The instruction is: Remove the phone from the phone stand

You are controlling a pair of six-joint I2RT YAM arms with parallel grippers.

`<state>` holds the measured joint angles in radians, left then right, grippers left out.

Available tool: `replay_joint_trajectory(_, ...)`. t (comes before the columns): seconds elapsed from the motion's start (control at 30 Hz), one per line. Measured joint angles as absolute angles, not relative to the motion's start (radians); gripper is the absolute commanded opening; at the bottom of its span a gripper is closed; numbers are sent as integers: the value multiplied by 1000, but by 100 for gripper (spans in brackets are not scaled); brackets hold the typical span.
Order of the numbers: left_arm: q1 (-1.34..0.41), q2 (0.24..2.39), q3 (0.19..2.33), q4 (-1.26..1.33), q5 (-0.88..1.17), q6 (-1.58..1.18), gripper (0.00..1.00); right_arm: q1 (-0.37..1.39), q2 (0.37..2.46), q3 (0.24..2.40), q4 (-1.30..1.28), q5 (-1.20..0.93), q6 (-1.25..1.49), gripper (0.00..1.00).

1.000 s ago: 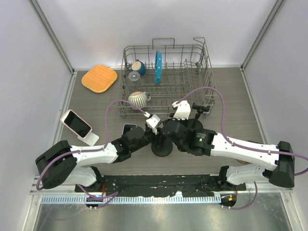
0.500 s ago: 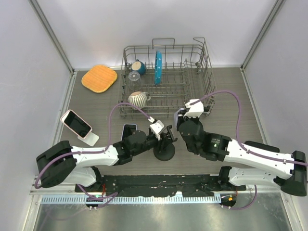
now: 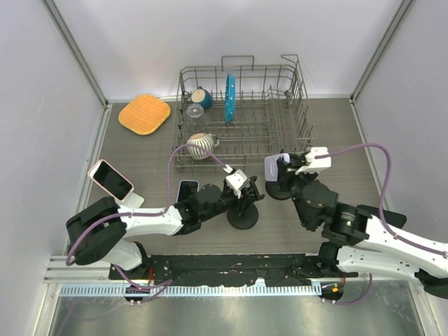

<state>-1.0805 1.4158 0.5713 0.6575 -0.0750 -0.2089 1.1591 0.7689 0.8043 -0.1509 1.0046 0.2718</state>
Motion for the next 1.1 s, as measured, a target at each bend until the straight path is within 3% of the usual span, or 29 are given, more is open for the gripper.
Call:
replay_joint_trajectory(0.4, -941, 1730, 859, 717, 18, -165, 0, 1159, 583, 790, -223, 1002, 233, 1)
replay_joint_trajectory(0.77, -952, 1884, 1033, 727, 110, -156, 1, 1159, 538, 789, -242, 1001, 207, 1)
replay_joint_trajectory(0.87, -957, 1886, 1033, 731, 107, -157, 22, 1159, 529, 789, -242, 1001, 195, 1)
replay_joint_trajectory(0.9, -958, 1886, 1032, 733, 105, -157, 33, 1159, 525, 789, -242, 1001, 189, 1)
replay_joint_trajectory(1.1, -964, 1863, 992, 751, 90, -172, 70, 1159, 507, 789, -244, 992, 174, 1)
